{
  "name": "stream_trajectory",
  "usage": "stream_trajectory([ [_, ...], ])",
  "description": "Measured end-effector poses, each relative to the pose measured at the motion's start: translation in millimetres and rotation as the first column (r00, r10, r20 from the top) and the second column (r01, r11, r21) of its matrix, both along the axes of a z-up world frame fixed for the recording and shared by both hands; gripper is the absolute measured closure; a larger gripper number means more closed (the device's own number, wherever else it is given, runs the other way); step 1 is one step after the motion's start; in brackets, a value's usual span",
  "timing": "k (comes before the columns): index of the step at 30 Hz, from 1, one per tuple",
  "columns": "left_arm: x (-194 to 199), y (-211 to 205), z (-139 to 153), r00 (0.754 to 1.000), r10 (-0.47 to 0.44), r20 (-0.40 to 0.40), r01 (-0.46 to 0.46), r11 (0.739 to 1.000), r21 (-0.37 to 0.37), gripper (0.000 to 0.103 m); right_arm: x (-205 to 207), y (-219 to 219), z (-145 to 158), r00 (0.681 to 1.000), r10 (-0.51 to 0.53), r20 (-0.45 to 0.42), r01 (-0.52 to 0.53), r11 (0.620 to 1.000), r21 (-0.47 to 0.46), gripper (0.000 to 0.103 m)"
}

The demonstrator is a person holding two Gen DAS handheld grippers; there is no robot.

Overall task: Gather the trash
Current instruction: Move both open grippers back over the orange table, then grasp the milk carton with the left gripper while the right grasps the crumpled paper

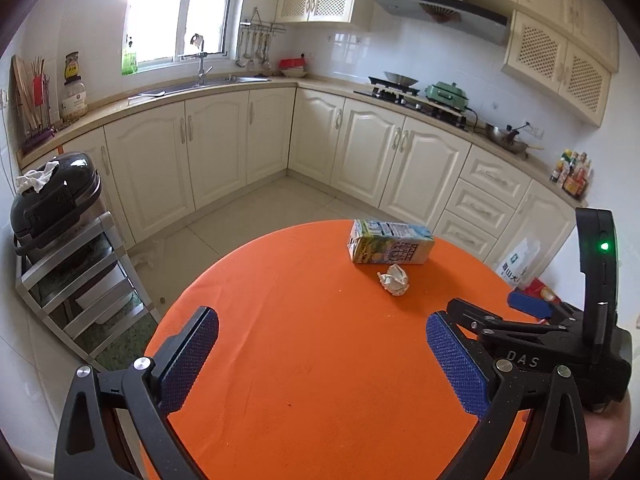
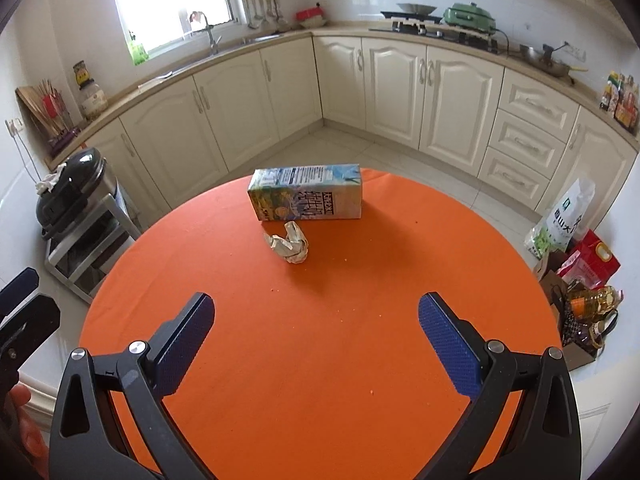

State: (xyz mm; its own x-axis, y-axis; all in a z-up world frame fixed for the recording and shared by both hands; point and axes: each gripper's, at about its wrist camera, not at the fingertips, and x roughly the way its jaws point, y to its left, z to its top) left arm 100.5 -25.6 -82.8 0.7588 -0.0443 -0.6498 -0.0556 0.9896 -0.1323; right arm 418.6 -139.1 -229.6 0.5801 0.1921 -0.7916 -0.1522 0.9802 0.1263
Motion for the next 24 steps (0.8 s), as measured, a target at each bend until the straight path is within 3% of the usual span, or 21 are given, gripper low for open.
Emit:
stream_trajectory([
  [10, 117.9, 10.2, -19.5, 0.994, 0.033, -0.108, -0.031, 0.999, 0.019, 0.001, 80.6, 32.6, -60.9, 0.994, 0.055, -0.099, -0.058, 0.998, -0.029, 0.023],
  [13, 143.9, 5.1, -21.5, 0.992, 0.020, -0.123, -0.015, 0.999, 0.038, 0.001, 92.7, 37.1, -72.6, 0.990, 0.081, -0.118, -0.086, 0.996, -0.037, 0.034],
  [14, 152.0, 3.5, -21.5, 0.992, 0.014, -0.126, -0.008, 0.999, 0.042, 0.001, 92.2, 38.7, -72.5, 0.991, 0.092, -0.099, -0.098, 0.994, -0.051, 0.042],
  [15, 158.4, 0.8, -23.3, 0.992, 0.007, -0.129, -0.001, 0.999, 0.046, 0.001, 92.3, 39.5, -72.0, 0.990, 0.107, -0.095, -0.113, 0.992, -0.058, 0.058],
  [17, 172.4, -5.5, -25.2, 0.991, -0.012, -0.136, 0.019, 0.998, 0.053, 0.001, 91.5, 38.0, -71.8, 0.990, 0.115, -0.085, -0.122, 0.989, -0.079, 0.074],
  [24, 216.4, -30.8, -38.9, 0.980, -0.120, -0.156, 0.136, 0.986, 0.099, 0.001, 90.4, 18.1, -64.3, 0.992, 0.105, -0.074, -0.106, 0.994, -0.013, 0.075],
])
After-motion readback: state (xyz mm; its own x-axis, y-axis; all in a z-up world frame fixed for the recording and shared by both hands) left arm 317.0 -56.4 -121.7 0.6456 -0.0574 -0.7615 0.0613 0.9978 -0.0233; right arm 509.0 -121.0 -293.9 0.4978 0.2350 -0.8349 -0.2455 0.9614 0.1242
